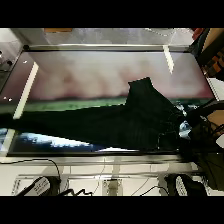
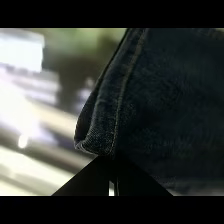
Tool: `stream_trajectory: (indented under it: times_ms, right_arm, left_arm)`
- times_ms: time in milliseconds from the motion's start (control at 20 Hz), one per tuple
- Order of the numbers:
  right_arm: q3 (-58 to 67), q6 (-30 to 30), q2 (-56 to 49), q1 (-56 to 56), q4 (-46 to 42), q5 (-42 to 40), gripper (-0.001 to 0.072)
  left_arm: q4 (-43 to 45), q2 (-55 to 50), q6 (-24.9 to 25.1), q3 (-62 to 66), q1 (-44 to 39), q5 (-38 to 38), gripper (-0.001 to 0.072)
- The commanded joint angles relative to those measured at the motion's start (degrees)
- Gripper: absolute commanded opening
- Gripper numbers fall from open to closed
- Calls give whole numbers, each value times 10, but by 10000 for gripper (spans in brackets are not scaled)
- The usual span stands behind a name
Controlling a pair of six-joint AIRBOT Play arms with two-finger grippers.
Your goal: Fold the clothes and pants, and hang the long-sleeved shirts on hangers.
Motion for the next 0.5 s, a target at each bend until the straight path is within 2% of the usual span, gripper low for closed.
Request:
stream_trajectory:
  times_ms: [0,100,450]
  right_arm:
    - [0,1,1,0,1,48,27]
    - [0,1,1,0,1,60,28]
    - [7,-1,1,0,-22,77,28]
  left_arm:
    - [31,12,80,-120,51,1,30]
    - [32,4,117,-144,69,7,30]
    - [64,1,116,-106,71,129,30]
